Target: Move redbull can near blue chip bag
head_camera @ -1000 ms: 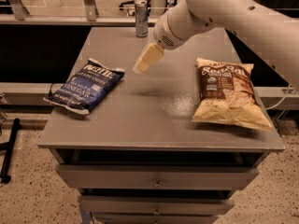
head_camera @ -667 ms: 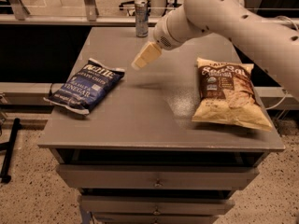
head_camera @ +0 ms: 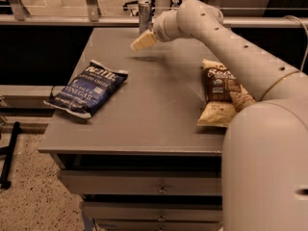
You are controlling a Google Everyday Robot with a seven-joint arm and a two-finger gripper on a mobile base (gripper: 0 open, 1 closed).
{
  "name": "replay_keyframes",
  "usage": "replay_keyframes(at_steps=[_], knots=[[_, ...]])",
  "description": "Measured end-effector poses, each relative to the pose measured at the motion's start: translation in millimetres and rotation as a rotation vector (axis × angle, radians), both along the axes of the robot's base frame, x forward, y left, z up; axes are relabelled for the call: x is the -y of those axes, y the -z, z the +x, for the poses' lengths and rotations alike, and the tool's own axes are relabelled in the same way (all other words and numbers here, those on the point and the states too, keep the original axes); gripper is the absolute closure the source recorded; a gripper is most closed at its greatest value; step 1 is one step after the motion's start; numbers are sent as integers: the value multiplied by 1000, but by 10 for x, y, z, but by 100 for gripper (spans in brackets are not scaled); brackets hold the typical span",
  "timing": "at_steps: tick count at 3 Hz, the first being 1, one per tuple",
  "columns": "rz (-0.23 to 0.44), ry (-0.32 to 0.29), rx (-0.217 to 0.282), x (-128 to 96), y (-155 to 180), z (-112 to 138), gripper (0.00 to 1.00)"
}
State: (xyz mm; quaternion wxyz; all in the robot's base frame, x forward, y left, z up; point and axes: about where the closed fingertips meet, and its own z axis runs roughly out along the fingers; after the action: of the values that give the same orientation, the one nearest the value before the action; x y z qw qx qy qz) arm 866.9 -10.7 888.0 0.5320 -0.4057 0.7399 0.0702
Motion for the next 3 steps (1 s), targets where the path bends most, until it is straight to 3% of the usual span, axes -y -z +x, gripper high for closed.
replay_keyframes(at_steps=[1,3], knots=[[58,42,37,14,5,384,0],[153,91,102,-73,-142,794,0]])
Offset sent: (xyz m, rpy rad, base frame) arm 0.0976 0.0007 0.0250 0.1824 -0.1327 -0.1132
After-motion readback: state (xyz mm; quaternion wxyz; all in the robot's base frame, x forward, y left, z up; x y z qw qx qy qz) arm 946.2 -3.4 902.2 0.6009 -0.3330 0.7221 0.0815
